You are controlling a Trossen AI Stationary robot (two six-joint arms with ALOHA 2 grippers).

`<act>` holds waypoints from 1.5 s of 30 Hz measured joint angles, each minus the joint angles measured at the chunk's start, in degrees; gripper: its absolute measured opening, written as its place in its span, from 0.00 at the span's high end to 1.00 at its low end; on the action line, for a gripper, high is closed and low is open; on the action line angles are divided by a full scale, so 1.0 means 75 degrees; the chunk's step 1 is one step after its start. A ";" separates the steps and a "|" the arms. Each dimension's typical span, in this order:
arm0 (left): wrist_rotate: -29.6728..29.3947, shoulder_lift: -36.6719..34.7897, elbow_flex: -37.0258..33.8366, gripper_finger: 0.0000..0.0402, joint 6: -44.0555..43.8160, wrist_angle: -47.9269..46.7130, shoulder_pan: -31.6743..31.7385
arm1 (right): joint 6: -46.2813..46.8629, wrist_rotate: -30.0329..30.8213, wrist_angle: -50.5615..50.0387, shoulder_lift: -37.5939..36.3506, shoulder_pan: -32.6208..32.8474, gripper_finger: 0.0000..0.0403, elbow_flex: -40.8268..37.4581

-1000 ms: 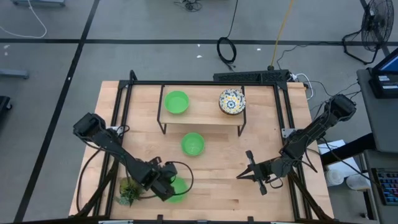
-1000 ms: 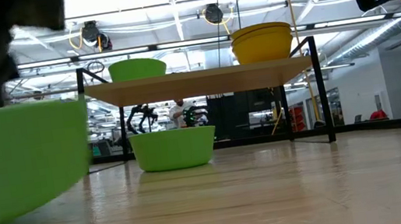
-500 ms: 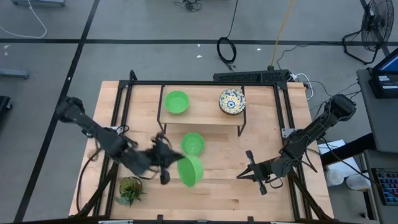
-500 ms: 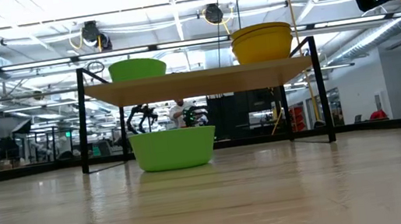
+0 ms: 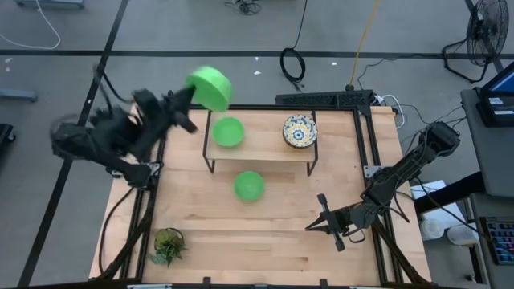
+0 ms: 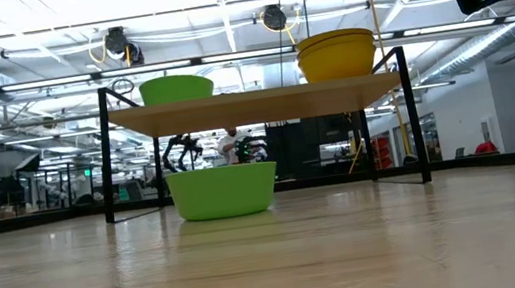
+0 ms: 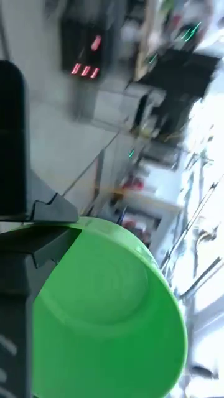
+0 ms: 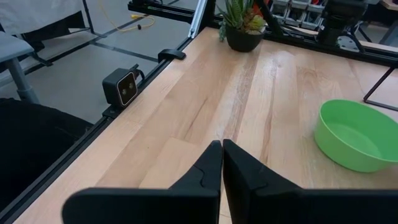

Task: Pick & Place Mini bowls
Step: Stack the bottom green bowl on top of the green bowl on the shelf

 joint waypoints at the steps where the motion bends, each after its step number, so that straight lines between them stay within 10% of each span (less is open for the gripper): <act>1: 0.0435 -0.0039 0.0334 0.99 -0.0737 -0.0830 0.0241 | -0.0013 -0.0003 0.0000 0.0000 0.0000 1.00 0.0000; 9: 0.3307 0.1560 0.3831 0.99 -0.4394 -0.6733 0.1807 | -0.0144 -0.0003 0.0014 0.0000 -0.0159 1.00 0.0000; 17: 0.4303 0.3402 0.5750 0.99 -0.6401 -1.1834 0.3164 | 0.0398 -0.0027 -0.0007 0.0000 -0.0248 1.00 0.0000; 45: 0.6472 0.5357 0.5645 0.99 -0.5977 -1.3363 0.4808 | 0.0636 -0.0035 -0.0326 0.0000 -0.0245 1.00 0.0000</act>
